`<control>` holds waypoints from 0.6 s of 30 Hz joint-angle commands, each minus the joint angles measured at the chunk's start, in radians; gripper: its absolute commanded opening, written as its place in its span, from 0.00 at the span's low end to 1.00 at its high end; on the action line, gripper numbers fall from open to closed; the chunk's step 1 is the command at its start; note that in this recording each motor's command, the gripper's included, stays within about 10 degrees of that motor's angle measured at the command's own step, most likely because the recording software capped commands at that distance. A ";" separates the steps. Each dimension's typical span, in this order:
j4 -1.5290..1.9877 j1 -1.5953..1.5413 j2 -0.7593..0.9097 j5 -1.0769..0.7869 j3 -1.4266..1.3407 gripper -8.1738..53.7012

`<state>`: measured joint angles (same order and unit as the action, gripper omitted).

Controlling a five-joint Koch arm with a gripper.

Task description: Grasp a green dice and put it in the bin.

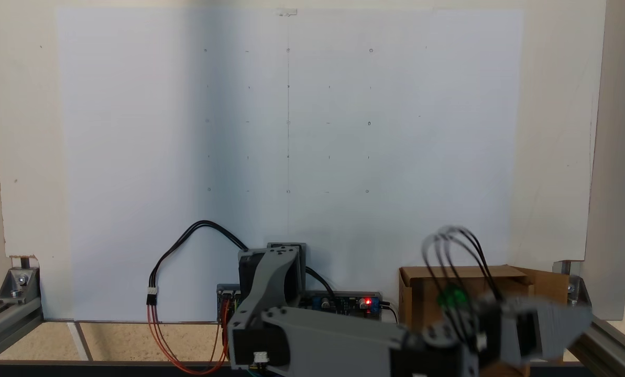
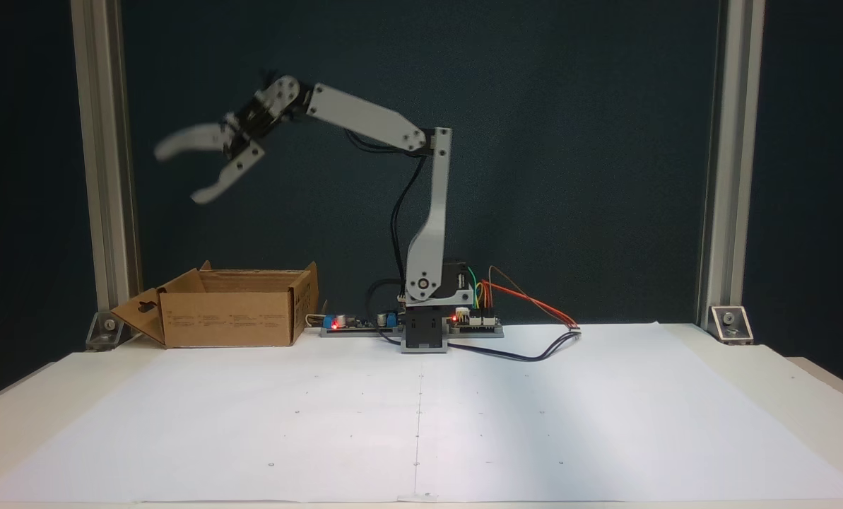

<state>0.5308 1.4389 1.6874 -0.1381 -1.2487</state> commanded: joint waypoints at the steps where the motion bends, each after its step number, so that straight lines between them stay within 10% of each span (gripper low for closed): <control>1: -0.029 -0.159 0.051 0.164 0.054 0.84; 18: -0.034 -1.370 0.454 0.178 -0.413 0.85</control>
<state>0.5308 0.1473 2.0801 0.0000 -1.6659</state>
